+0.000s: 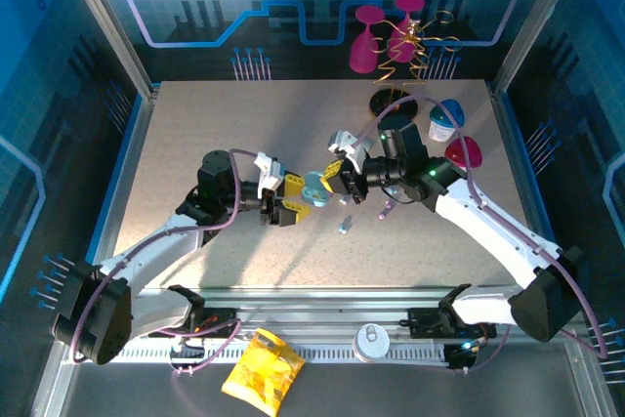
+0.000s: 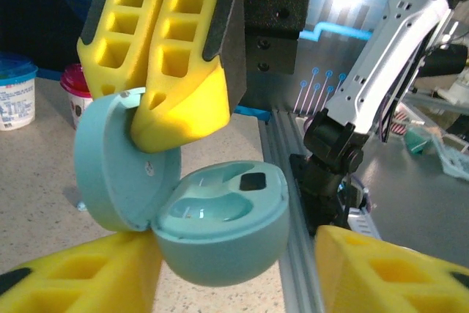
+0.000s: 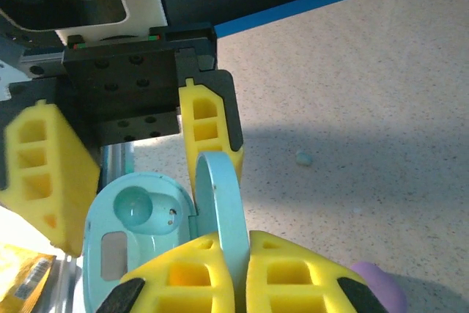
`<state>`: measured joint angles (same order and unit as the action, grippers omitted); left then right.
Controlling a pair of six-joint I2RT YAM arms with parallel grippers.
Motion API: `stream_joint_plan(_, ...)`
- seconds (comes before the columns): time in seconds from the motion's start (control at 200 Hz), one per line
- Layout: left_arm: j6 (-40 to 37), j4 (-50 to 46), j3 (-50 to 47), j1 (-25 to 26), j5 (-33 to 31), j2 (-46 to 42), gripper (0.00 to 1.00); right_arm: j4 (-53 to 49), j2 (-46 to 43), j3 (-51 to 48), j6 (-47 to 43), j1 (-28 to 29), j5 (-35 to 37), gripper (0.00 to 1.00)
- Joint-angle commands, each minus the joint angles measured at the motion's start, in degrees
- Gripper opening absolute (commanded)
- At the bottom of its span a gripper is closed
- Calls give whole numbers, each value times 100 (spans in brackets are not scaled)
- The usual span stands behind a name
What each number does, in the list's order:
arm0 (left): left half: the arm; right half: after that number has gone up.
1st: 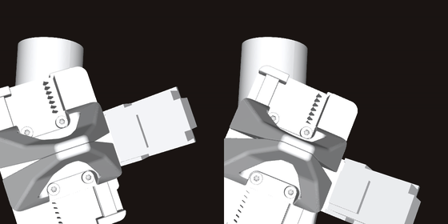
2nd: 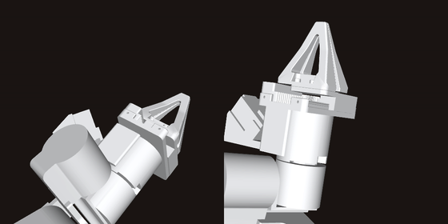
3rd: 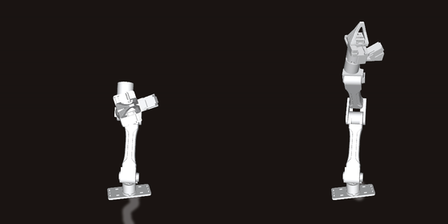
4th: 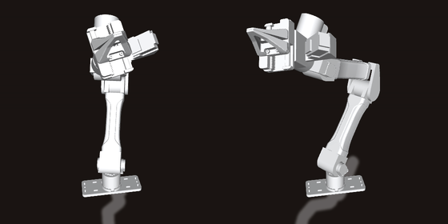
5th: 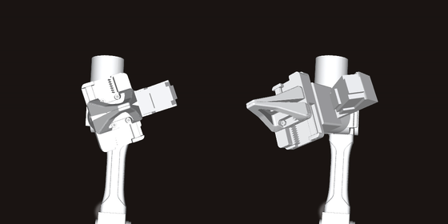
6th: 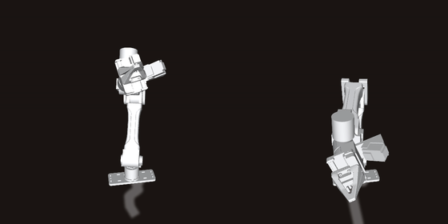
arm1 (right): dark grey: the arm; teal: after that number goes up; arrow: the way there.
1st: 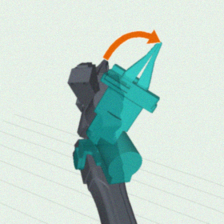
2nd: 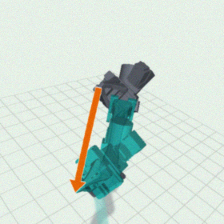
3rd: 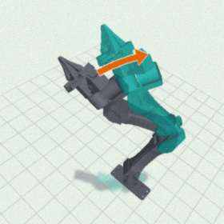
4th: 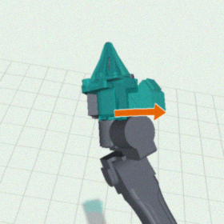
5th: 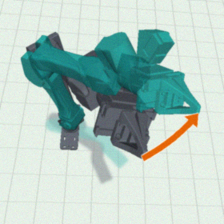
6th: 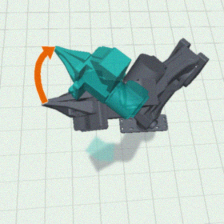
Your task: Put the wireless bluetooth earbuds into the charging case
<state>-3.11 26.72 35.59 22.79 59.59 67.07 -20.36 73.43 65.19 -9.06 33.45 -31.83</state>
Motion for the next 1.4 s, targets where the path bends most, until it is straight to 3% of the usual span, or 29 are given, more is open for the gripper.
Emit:
stream_joint_plan(0.0,-5,198,150,29,4,69,64,243,-128,-48,53,81,211,0)
stream_joint_plan(0.19,137,296,150,26,-24,95,83,376,-186,-89,71,152,442,0)
stream_joint_plan(0.405,325,438,132,31,-143,116,86,498,-270,-173,-35,232,621,0)
stream_joint_plan(1.396,516,500,290,22,-106,248,42,509,-334,-191,-297,371,850,0)
